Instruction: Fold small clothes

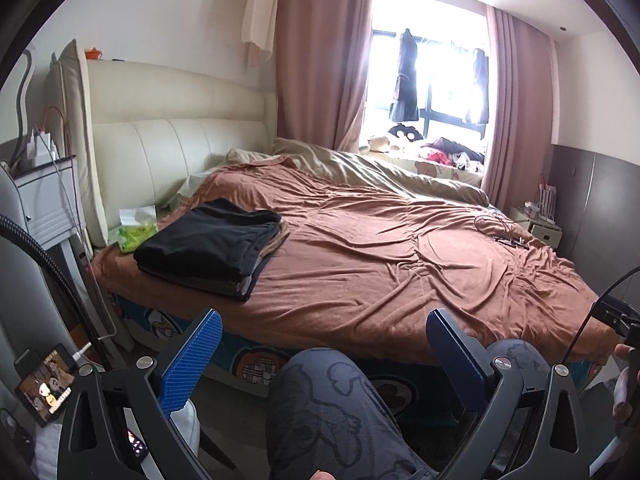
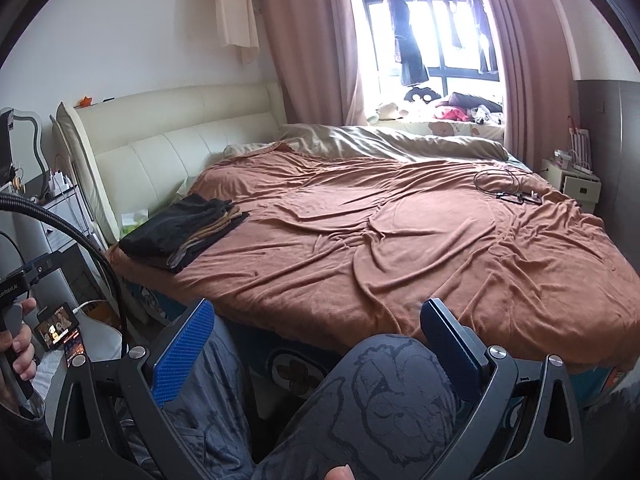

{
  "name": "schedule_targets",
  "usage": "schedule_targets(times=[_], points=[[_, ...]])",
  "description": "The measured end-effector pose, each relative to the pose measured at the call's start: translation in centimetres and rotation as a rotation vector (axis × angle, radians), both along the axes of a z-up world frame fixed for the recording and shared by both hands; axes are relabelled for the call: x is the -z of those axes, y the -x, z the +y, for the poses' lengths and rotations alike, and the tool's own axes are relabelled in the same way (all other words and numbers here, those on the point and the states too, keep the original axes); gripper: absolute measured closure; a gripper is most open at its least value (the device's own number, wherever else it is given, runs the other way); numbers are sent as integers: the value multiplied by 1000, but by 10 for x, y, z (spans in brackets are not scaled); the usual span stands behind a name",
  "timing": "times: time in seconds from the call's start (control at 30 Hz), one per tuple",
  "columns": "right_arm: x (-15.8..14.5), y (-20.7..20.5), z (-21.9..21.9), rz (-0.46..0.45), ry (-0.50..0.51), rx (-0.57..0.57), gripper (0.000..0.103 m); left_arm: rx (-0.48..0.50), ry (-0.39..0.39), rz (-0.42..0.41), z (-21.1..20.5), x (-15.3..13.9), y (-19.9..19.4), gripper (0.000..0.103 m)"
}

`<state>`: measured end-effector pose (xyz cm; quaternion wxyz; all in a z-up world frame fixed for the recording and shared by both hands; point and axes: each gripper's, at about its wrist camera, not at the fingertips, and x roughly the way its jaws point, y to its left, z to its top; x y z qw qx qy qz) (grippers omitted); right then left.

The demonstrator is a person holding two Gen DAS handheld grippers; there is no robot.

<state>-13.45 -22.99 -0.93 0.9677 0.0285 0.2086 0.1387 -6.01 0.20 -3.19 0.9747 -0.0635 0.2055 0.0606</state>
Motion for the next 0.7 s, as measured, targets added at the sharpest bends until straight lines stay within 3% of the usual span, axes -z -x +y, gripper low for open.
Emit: schedule_targets(times=[0.7], points=[[4,0,-8,-11,-12,-2,0,-3,-23,-9,-6,-6,3,0]])
